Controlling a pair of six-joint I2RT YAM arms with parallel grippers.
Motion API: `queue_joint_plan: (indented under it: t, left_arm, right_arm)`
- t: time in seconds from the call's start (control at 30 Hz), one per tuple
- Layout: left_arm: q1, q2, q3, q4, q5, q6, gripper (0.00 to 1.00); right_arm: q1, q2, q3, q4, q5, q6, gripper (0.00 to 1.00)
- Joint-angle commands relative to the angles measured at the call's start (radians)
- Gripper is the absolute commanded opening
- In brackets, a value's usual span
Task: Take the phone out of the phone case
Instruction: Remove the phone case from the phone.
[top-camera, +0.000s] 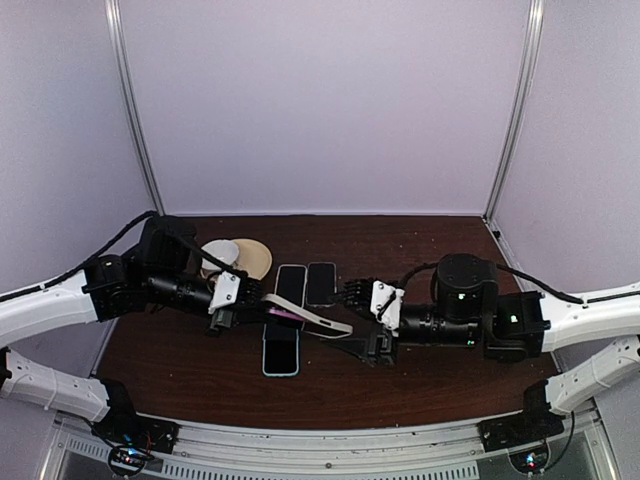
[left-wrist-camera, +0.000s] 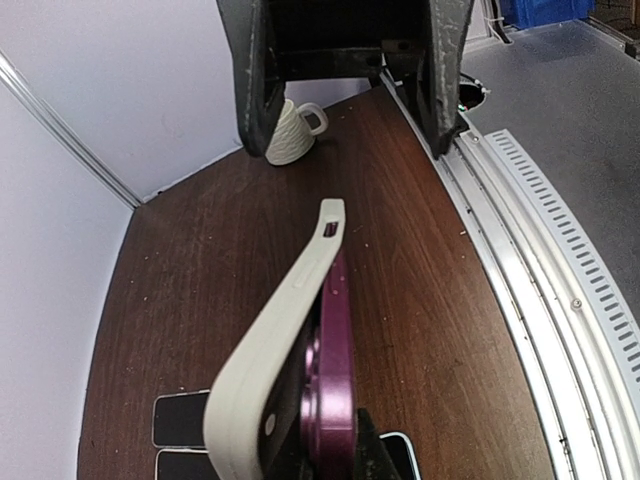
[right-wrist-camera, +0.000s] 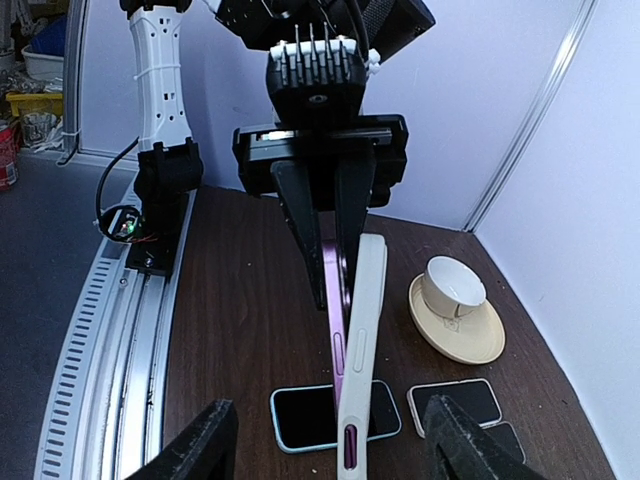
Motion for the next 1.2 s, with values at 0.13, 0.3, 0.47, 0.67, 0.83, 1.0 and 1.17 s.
queue_joint_plan:
  t: [0.13,0.3,0.47,0.67,0.83,1.0,1.17]
  left_arm:
    - [0.002,-0.017,-0.015,0.062,-0.015,0.104,0.0]
    - [-0.001,0.009,-0.004,0.055,-0.005,0.174,0.0]
    - [-0.025,0.018,0.053,-0.028,-0.012,0.323,0.0]
    - [-0.026,0.054,0.014,0.014,-0.025,0.346,0.0]
    - [-0.027,0.045,-0.03,0.078,-0.018,0.257,0.0]
    - [-0.027,0.028,-0.035,0.091,-0.052,0.225,0.0]
    - [-0.027,0.02,-0.04,0.096,-0.044,0.216,0.0]
  right_arm:
    - [0.007,-0.036,0.026,-0.135,0.023,0.071,0.7]
    - [0.012,-0.048,0.047,-0.177,0.008,0.114,0.71]
    - [0.03,-0.046,0.065,-0.181,0.041,0.182,0.7]
    - [0.076,0.018,0.146,-0.205,0.182,0.217,0.67]
    - [0.112,0.106,0.217,-0.217,0.269,0.192,0.64]
    - [0.138,0.202,0.279,-0.207,0.336,0.15,0.62]
    - [0.141,0.265,0.304,-0.15,0.377,0.105,0.56]
